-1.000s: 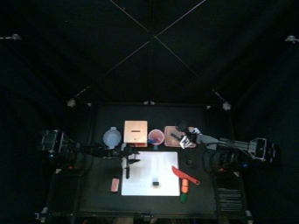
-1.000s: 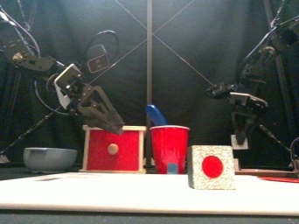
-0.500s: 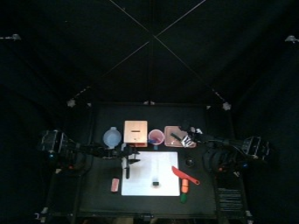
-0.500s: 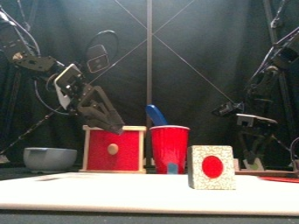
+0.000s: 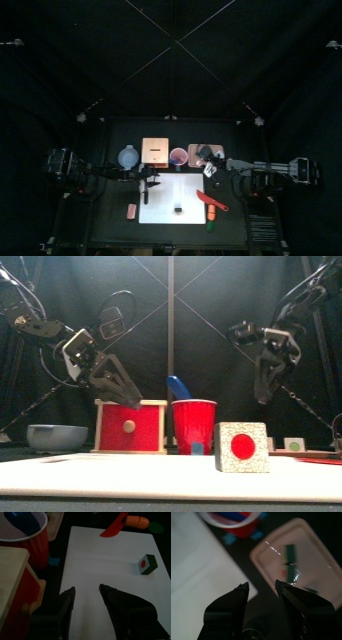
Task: Place sushi on board then cut the sushi with the knife then place the pieces on the plate
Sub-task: Place the 4 sushi pieces on the plate
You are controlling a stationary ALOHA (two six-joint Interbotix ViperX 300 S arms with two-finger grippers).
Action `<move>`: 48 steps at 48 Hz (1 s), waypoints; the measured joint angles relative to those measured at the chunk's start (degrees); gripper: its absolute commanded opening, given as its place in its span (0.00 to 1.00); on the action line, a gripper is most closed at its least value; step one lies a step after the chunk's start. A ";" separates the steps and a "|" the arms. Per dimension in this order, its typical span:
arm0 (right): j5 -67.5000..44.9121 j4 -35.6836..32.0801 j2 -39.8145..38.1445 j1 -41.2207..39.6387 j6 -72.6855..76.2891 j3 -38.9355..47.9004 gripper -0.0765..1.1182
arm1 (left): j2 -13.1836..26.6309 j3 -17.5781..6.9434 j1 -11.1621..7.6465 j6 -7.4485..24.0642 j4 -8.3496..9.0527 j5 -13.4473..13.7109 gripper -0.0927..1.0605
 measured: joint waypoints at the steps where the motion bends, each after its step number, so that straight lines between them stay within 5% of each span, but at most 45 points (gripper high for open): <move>1: -0.88 0.09 0.00 1.49 -0.09 -0.09 0.75 | 0.00 0.00 0.00 0.00 0.00 0.00 0.79; 16: -10.37 3.08 8.26 18.37 2.72 -4.04 0.75 | 0.00 -0.09 0.00 0.00 0.00 0.09 0.79; 48: -6.68 3.96 29.36 28.04 3.16 -19.51 0.75 | 0.00 -0.09 0.00 -0.09 -0.09 0.53 0.79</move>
